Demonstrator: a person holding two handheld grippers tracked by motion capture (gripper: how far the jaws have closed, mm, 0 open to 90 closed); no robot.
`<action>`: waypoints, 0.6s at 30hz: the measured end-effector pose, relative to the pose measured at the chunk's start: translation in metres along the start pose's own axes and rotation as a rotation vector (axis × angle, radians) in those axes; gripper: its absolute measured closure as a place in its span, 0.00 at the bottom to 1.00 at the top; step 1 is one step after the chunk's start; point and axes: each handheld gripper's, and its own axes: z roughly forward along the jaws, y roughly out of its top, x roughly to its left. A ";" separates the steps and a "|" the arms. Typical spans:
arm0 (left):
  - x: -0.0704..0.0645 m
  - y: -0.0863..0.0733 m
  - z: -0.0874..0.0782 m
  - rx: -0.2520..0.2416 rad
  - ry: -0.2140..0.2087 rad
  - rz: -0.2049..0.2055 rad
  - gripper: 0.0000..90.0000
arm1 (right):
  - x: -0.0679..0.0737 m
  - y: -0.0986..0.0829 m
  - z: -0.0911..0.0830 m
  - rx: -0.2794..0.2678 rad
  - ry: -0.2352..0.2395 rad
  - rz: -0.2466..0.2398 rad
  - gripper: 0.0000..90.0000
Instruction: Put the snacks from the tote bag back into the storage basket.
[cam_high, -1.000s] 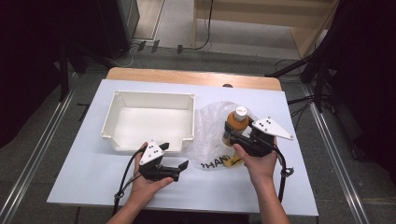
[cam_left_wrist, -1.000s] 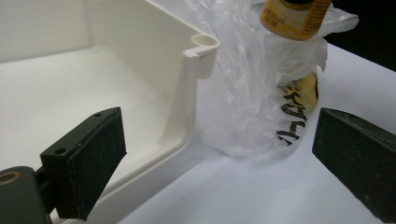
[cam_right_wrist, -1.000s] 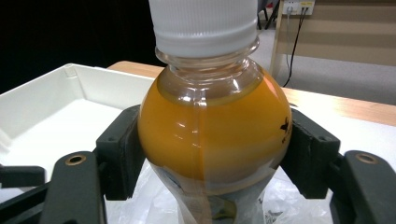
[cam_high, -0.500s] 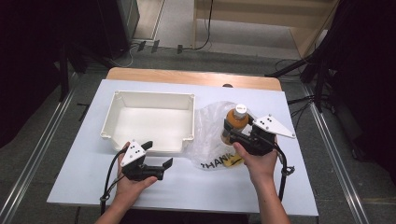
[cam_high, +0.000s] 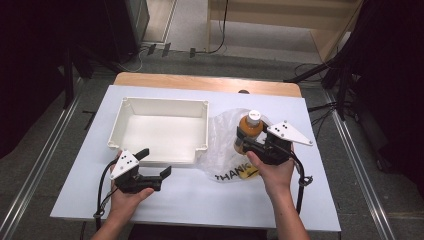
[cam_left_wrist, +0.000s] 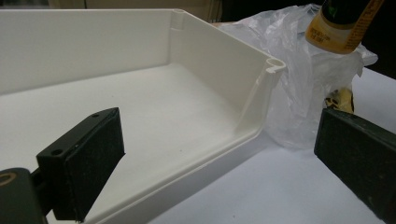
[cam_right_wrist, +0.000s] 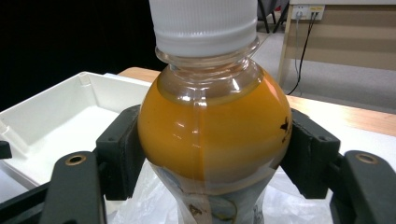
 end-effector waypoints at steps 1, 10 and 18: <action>0.000 0.000 -0.001 0.002 0.003 0.007 0.02 | 0.000 0.000 0.000 0.000 0.001 -0.001 0.35; 0.010 -0.003 -0.014 0.004 0.012 0.003 0.02 | 0.002 0.003 0.002 -0.006 0.024 0.017 0.35; 0.020 -0.002 -0.020 -0.026 0.032 -0.013 0.02 | 0.009 0.003 0.009 0.014 0.024 -0.002 0.35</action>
